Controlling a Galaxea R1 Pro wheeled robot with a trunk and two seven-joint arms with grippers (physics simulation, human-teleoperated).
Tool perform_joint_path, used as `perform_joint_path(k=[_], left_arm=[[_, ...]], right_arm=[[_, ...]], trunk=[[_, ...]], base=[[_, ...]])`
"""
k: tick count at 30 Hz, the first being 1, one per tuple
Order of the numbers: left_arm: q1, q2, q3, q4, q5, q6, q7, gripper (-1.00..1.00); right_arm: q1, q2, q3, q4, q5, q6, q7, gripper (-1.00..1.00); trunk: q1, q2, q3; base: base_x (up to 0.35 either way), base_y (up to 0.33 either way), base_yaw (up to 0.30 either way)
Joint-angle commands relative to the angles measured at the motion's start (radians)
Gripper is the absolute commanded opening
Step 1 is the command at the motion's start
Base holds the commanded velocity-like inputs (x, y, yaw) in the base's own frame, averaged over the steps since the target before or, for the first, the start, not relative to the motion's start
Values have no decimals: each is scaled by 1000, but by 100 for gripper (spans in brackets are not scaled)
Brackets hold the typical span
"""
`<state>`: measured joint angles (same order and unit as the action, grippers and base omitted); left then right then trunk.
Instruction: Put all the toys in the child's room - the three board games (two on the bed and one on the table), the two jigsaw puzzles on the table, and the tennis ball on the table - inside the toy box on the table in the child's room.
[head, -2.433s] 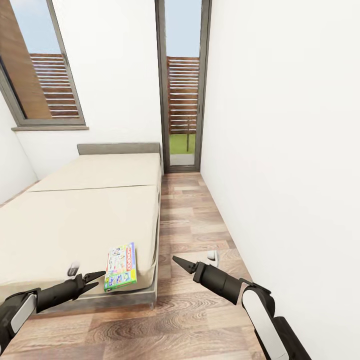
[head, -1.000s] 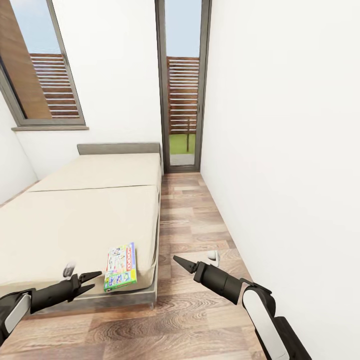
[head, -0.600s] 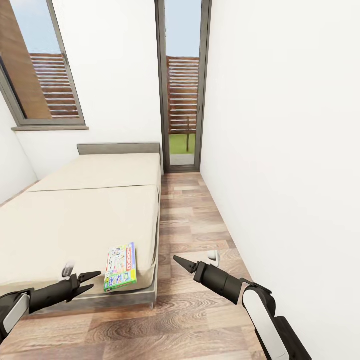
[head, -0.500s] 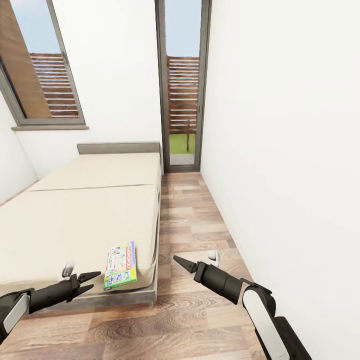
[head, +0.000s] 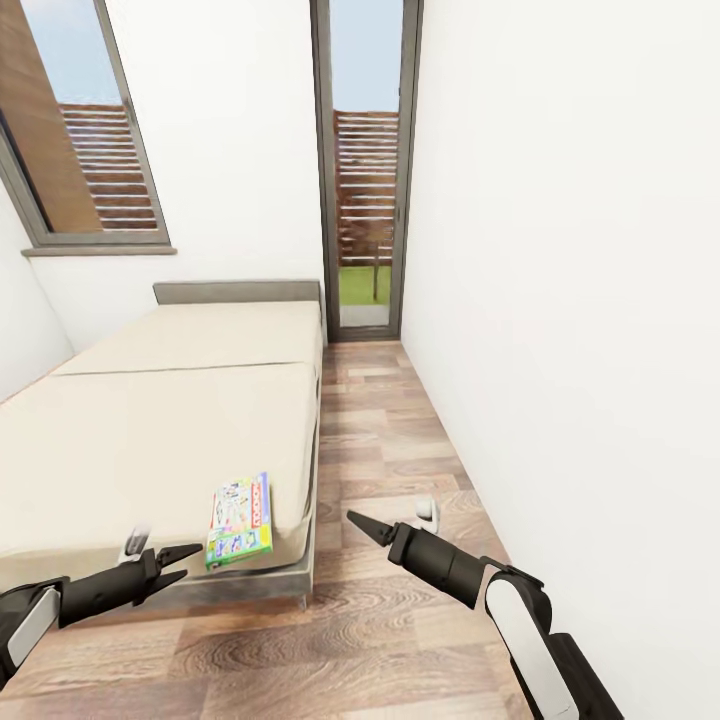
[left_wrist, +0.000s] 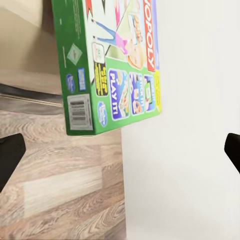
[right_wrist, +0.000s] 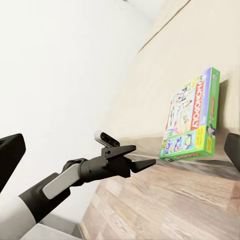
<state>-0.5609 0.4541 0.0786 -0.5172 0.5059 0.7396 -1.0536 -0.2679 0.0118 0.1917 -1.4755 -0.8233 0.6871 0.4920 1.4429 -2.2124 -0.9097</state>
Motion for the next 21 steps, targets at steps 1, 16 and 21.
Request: perform_joint_path(k=[1, 16, 21], left_arm=[[-1, 0, 0, 0, 4, 7, 0, 100], [-1, -1, -4, 0, 4, 5, 4, 100], [-1, -2, -3, 0, 5, 3, 3, 100]], right_arm=[[-1, 0, -1, 0, -5, 6, -1, 100], [-1, 0, -1, 0, -4, 6, 0, 100], [-1, 0, -1, 1, -4, 6, 0, 100]], trunk=[[4, -8, -4], [31, -57, -26], [31, -57, -26]], base=[[0, 0, 0], [0, 0, 0], [0, 0, 0]])
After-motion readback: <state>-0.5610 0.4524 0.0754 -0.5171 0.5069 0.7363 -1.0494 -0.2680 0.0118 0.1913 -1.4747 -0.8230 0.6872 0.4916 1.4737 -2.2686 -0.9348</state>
